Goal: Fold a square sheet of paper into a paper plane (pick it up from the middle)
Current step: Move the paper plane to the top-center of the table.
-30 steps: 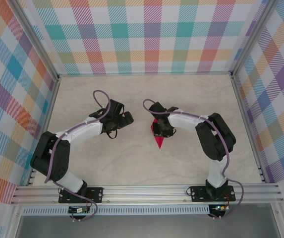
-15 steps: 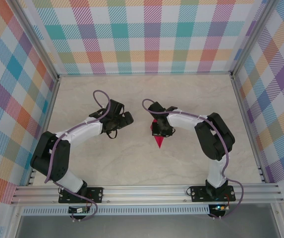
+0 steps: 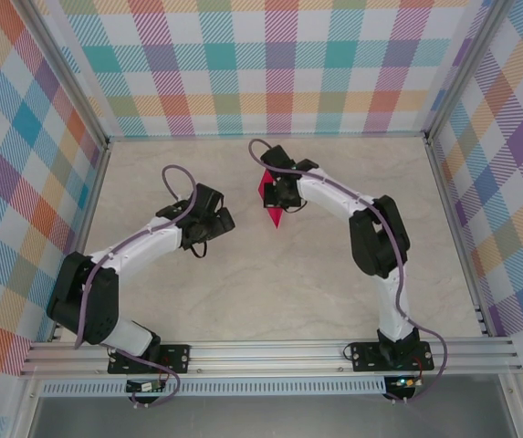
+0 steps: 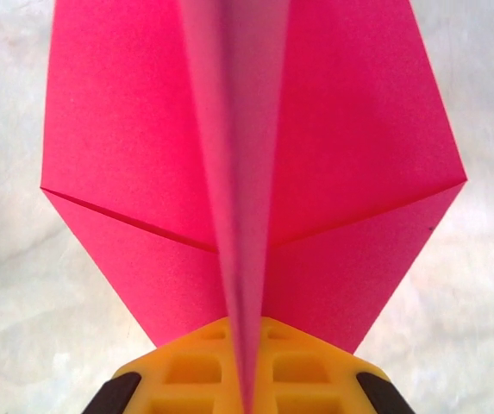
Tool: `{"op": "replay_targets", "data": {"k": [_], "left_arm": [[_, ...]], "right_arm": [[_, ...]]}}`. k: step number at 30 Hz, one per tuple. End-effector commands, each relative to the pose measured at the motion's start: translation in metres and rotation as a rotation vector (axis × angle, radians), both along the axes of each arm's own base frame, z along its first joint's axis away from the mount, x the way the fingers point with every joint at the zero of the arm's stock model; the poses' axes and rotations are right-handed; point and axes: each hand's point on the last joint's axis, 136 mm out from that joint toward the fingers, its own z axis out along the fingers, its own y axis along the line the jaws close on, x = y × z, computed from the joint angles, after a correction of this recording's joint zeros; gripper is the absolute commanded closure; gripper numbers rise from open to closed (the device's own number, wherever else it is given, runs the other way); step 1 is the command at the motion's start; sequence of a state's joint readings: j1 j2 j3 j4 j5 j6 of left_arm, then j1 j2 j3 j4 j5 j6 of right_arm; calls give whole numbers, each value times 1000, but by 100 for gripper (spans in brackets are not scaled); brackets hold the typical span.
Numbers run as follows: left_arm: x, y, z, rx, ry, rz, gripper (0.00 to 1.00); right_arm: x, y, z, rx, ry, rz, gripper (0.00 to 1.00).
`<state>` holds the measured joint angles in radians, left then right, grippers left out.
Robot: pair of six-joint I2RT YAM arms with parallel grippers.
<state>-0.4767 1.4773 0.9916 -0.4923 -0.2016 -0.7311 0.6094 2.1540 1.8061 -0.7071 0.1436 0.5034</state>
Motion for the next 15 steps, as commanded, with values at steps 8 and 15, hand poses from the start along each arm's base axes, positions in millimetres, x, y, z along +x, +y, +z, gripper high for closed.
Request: {"op": "replay_targets", "data": {"k": [8,15], "left_arm": [[-10,17,5,50,-1,-4,0],[-12,16,-3,52,18,-15,0]], "right_arm": [[38,-7,-29,-92,59,57,92],[39,-7,-46,-102,92,58,91]]}}
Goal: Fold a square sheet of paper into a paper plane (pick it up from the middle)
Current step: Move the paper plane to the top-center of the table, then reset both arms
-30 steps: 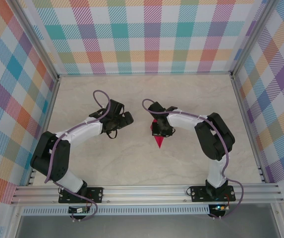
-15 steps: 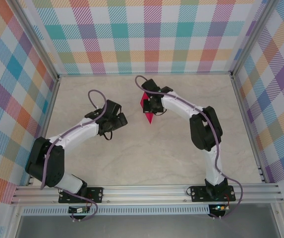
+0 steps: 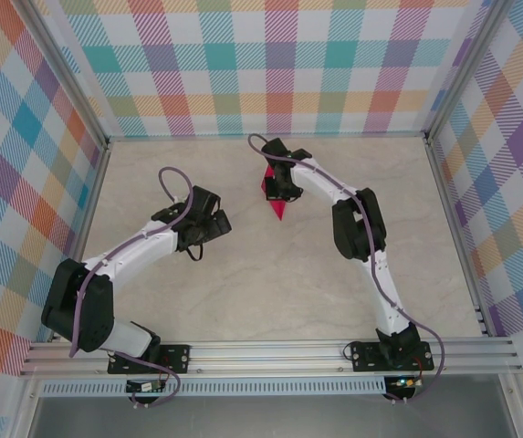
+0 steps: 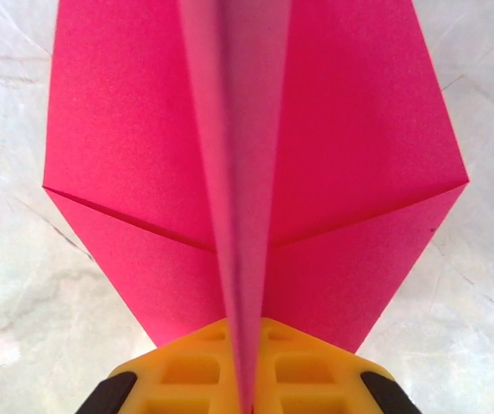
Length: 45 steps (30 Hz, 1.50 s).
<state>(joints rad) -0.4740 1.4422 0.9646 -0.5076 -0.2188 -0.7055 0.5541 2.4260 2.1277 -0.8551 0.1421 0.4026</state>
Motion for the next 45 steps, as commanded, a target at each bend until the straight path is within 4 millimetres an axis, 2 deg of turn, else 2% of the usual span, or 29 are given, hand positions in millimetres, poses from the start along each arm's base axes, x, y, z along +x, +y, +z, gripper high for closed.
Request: {"op": "replay_targets", "data": {"k": [1,11,14,17,18,22,27,32,36,39,42,45], "left_arm": [[-4,8,-3,23,19,-5,0],[-4,9,-5,34,24,-5,0],[-4,10,-4,38,27,-9,0],[-2,11,1,47,17,-8,0],[0,11,5,51,10,-10,0],[9,17,27,97,-33,4,0],[21,35,63,190,-111,45,0],[27,62,100,294,-209,90,0],[25,91,122,375,-296,155,0],[21,111,132,423,-347,200,0],[13,139,134,502,-367,291,0],[6,163,123,570,-364,374,0]], "right_arm": [[-4,0,-5,-16,32,19,91],[-13,-4,-35,-44,96,-7,86],[-12,-5,-32,-42,92,-12,87],[-6,-2,-8,-18,52,-14,84],[-4,0,6,-5,33,-18,82],[-2,1,73,68,-67,-43,69],[-12,-12,153,144,-217,-85,44],[-27,-59,212,94,-418,-168,22],[-46,-117,242,-18,-589,-264,0],[-63,-163,241,-88,-645,-341,0],[-81,-212,224,-139,-657,-448,0],[-99,-254,203,-214,-699,-544,0]]}}
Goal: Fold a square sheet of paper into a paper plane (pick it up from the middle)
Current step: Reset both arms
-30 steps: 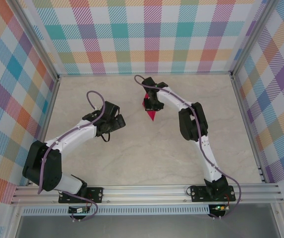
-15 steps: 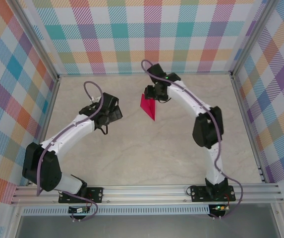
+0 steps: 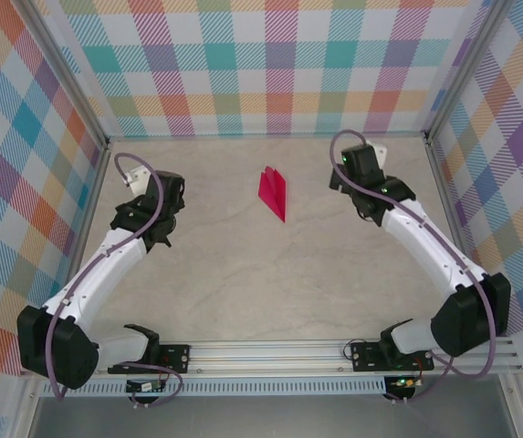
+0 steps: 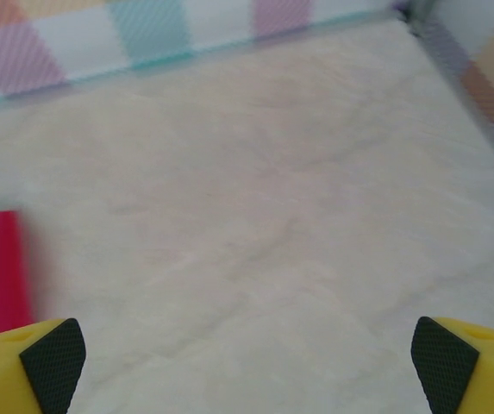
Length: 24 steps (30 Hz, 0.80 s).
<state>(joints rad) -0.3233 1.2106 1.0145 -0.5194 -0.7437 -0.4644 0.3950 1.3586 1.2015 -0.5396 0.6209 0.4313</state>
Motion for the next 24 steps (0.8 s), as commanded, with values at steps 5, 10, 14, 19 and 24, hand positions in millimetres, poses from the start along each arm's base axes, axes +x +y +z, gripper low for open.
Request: {"op": "replay_targets", "data": {"k": [5,10,14,19,24], "left_arm": [[-11,51,-24,179,-79,174,0],[-8,58,-54,135,-95,138,0],[2,57,-75,135,-107,56,0],[26,36,-91,116,-155,-130,0],[40,16,-107,47,-205,-275,0]], "right_arm": [[-26,-81,-33,-93,-169,-201,0],[-29,-100,-68,-167,-144,-196,0],[-21,-91,-93,-153,-118,-109,0],[-2,-69,-103,-102,-190,46,0],[8,-57,-108,-85,-239,173,0]]}}
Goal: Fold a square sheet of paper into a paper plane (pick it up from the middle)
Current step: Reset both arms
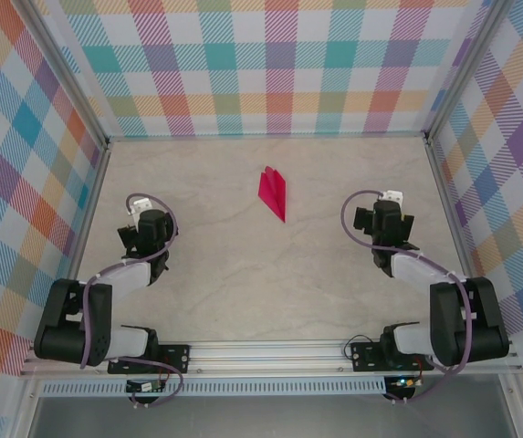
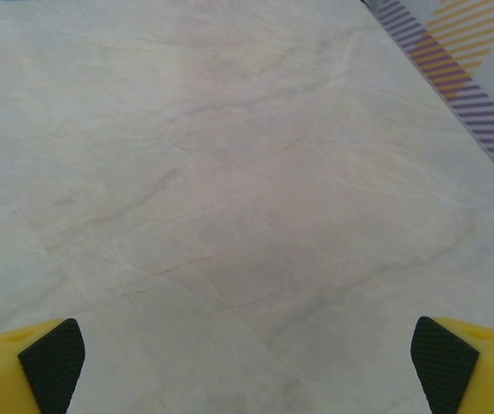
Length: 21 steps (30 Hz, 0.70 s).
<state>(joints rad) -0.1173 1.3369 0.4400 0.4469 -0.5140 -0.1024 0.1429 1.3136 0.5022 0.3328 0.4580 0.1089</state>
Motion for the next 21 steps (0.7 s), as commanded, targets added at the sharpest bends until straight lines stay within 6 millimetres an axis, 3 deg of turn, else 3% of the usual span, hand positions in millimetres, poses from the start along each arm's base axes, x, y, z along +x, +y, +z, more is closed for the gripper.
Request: {"op": "replay_targets", "data": {"k": [1,12,21], "left_arm": [[22,-21,15,-40,-138,-155,0],[30,-45,-13,-57,-121,-309,0],[38,-48,-22,-61,-71,-321,0]], "right_arm": [[18,16,19,20,-130,140,0],[25,26,-4,96,-165,273,0],[28,27,-16,111,-151,290,0]]}}
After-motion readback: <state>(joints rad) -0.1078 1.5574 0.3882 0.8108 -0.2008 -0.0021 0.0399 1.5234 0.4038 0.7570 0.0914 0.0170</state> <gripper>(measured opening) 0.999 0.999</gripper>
